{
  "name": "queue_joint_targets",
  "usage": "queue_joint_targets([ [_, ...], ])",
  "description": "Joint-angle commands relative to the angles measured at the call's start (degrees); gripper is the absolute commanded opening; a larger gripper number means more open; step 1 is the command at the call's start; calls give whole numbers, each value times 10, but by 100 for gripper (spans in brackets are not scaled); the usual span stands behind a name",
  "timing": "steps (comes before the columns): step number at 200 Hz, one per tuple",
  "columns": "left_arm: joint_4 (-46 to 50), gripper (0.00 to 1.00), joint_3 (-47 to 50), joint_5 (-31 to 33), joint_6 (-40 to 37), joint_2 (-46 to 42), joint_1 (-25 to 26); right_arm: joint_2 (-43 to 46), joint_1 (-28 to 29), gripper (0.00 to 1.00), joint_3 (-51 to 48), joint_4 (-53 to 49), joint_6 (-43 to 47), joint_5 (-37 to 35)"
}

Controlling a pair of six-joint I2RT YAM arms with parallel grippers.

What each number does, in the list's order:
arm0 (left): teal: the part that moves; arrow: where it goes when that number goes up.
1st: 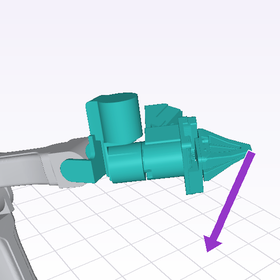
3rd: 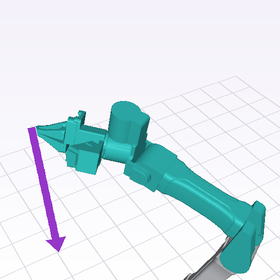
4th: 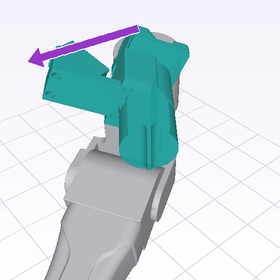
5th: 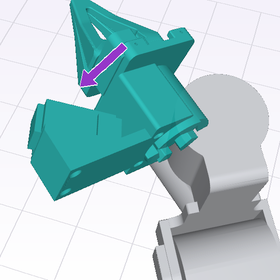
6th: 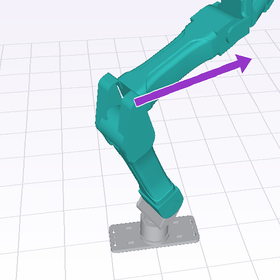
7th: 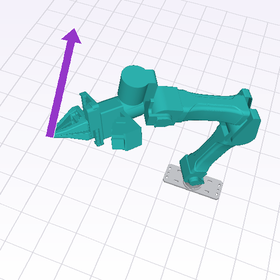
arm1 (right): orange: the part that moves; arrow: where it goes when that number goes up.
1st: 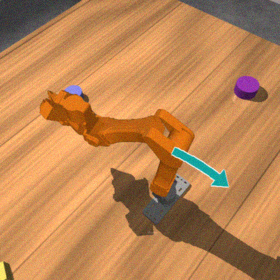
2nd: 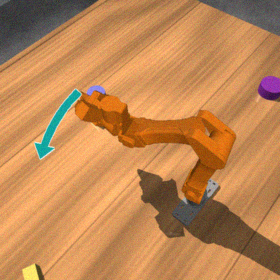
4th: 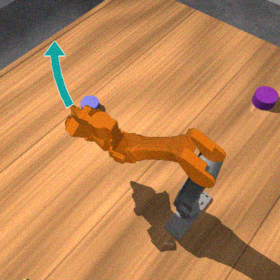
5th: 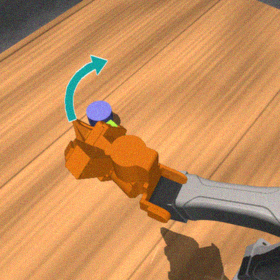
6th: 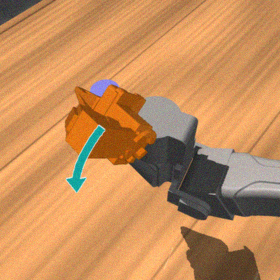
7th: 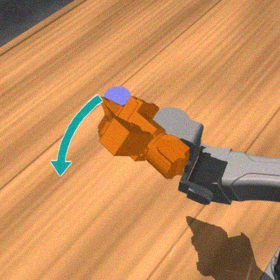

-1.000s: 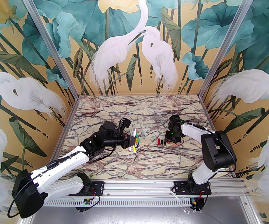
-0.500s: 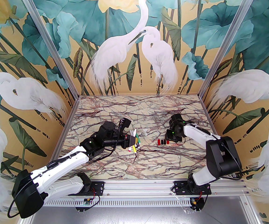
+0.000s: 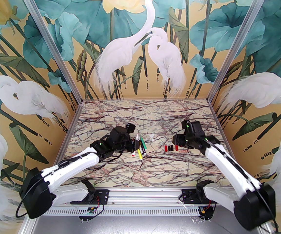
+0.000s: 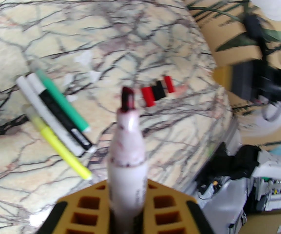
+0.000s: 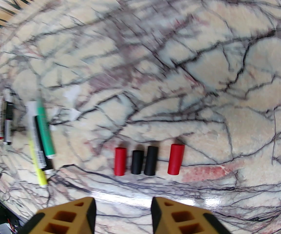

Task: Open the pen caps

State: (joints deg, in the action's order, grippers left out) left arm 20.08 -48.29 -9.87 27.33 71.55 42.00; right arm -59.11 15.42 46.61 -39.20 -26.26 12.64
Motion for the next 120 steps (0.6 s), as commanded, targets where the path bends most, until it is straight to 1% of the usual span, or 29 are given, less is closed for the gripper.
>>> queue_joint_targets([
  [1, 36, 4, -24, 62, -8, 28, -4, 42, 4, 63, -7, 12, -8, 42],
  [16, 46, 5, -34, 82, -9, 48, -5, 62, 3, 74, -7, 13, -7, 74],
  [29, 58, 5, -47, 103, -13, 68, -8, 79, 5, 81, -9, 15, -10, 97],
  [30, 60, 5, -47, 105, -14, 70, -8, 80, 5, 81, -9, 16, -10, 98],
  [33, 64, 5, -50, 111, -14, 75, -9, 85, 7, 86, -11, 18, -13, 101],
  [57, 86, 4, -71, 143, -10, 112, -24, 117, 20, 100, -15, 22, -28, 91],
  [77, 92, 4, -85, 159, -15, 140, -37, 134, 34, 99, -16, 25, -34, 84],
  [120, 126, 4, -120, 261, -38, 219, -41, 133, 65, 99, -7, 29, -37, 71],
])
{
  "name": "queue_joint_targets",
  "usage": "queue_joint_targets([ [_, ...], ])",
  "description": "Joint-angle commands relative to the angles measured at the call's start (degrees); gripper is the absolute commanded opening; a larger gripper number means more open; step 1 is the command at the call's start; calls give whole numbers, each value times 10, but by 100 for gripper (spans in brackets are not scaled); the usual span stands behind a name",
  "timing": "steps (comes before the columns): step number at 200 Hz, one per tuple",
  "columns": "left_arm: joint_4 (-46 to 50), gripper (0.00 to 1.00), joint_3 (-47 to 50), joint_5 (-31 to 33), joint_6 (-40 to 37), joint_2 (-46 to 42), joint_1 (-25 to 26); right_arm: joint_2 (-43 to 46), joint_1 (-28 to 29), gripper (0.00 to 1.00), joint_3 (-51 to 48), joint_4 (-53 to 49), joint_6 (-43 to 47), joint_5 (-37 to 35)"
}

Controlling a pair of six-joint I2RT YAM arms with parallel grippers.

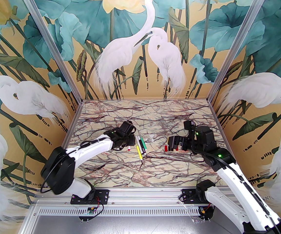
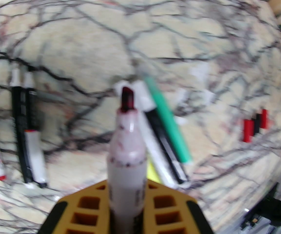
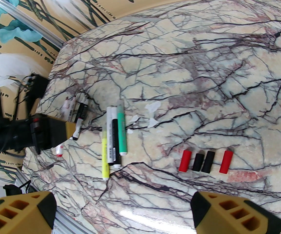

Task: Open the pen caps

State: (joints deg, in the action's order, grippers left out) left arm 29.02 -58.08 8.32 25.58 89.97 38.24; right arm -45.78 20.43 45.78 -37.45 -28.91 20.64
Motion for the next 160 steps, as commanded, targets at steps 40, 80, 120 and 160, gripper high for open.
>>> queue_joint_targets([
  [40, 38, 6, -40, 100, -25, 89, -19, -3, 22, 99, 4, 12, -10, -12],
  [80, 36, 8, -58, 116, -35, 128, -26, -2, 21, 99, 5, 10, -18, -19],
  [120, 34, 8, -70, 115, -41, 154, -31, 13, 21, 99, -4, 44, -48, -19],
  [160, 45, 10, -80, 110, -35, 179, -33, 27, 20, 99, 10, 37, -88, -51],
])
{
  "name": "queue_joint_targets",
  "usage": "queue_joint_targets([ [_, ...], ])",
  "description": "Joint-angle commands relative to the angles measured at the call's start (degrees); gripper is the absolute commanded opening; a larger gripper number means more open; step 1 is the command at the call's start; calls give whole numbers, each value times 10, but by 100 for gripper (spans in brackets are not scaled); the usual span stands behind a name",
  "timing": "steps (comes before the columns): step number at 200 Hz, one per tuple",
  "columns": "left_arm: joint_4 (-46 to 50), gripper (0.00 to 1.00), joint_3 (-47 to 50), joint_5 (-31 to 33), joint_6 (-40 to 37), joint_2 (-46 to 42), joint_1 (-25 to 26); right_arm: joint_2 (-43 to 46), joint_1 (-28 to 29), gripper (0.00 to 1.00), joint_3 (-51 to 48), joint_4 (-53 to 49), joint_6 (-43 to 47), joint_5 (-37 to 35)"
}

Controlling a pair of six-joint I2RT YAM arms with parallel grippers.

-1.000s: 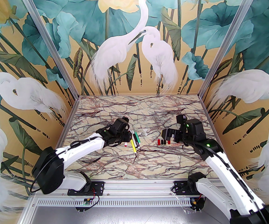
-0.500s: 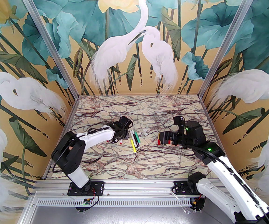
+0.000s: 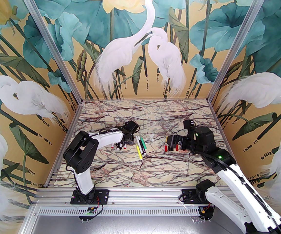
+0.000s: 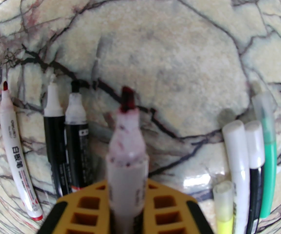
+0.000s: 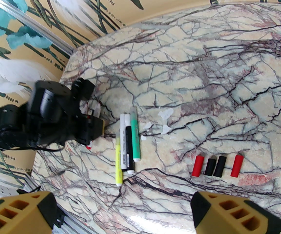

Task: Open the pen caps

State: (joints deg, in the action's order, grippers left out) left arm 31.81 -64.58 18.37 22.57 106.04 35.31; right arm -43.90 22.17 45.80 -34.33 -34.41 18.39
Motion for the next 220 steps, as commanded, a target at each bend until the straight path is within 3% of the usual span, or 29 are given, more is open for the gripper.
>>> queue_joint_targets([
  [1, 17, 10, -15, 9, -5, 19, -4, 8, 3, 99, 10, 6, -32, -28],
  [131, 35, 29, -23, 23, 3, 33, -3, 4, 3, 99, 20, -5, -3, -20],
  [164, 53, 36, -34, 28, 2, 13, -3, -1, 3, 99, 12, 8, 1, 6],
  [220, 85, 37, -49, 10, 12, -53, -3, -1, 3, 99, 6, 22, 4, 19],
])
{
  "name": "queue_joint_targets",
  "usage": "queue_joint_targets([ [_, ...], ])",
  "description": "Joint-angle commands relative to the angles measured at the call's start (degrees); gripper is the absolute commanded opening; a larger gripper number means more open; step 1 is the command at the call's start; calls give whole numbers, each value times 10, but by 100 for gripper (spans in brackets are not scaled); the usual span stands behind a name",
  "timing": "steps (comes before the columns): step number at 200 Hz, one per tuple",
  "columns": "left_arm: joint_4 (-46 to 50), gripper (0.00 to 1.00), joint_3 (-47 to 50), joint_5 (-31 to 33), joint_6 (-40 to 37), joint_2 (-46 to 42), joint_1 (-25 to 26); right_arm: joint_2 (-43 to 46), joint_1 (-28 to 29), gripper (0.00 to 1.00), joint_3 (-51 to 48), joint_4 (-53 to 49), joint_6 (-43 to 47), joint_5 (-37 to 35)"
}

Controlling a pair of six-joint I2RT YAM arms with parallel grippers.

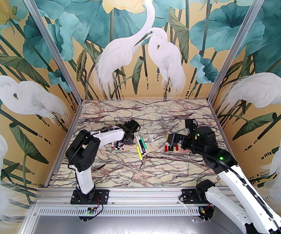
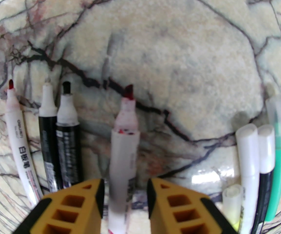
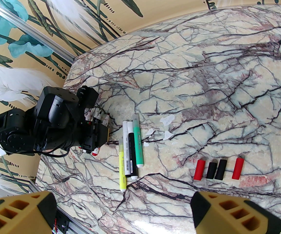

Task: Open the pen caps

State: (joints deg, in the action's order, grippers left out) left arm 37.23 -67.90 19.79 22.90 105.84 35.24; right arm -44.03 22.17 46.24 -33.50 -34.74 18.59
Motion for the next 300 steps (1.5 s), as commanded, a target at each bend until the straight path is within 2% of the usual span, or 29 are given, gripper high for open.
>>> queue_joint_targets([
  [1, 32, 37, -15, -5, 9, -53, -2, 0, 3, 99, 2, 14, 7, 17],
  [25, 40, 36, -2, -38, 29, -91, -2, 5, 3, 99, -6, 22, 9, 35],
  [65, 20, 36, 56, -147, 89, -150, 4, 13, 3, 99, -8, 15, 17, 24],
  [99, -27, 44, 108, -217, 154, -175, 23, 7, 4, 99, -17, 18, 11, 22],
  [148, -89, 51, 127, -250, 203, -153, 53, 10, 4, 99, -25, 26, 4, 30],
  [181, -108, 51, 127, -259, 210, -129, 59, 17, 4, 99, -29, 12, 5, 26],
  [213, -124, 49, 128, -264, 216, -111, 64, 18, 4, 99, -31, 10, 6, 26],
  [230, -126, 44, 126, -260, 216, -103, 67, 17, 4, 99, -31, 12, 6, 25],
  [300, -135, 39, 139, -248, 217, -78, 70, 13, 4, 100, -36, 17, 5, 27],
])
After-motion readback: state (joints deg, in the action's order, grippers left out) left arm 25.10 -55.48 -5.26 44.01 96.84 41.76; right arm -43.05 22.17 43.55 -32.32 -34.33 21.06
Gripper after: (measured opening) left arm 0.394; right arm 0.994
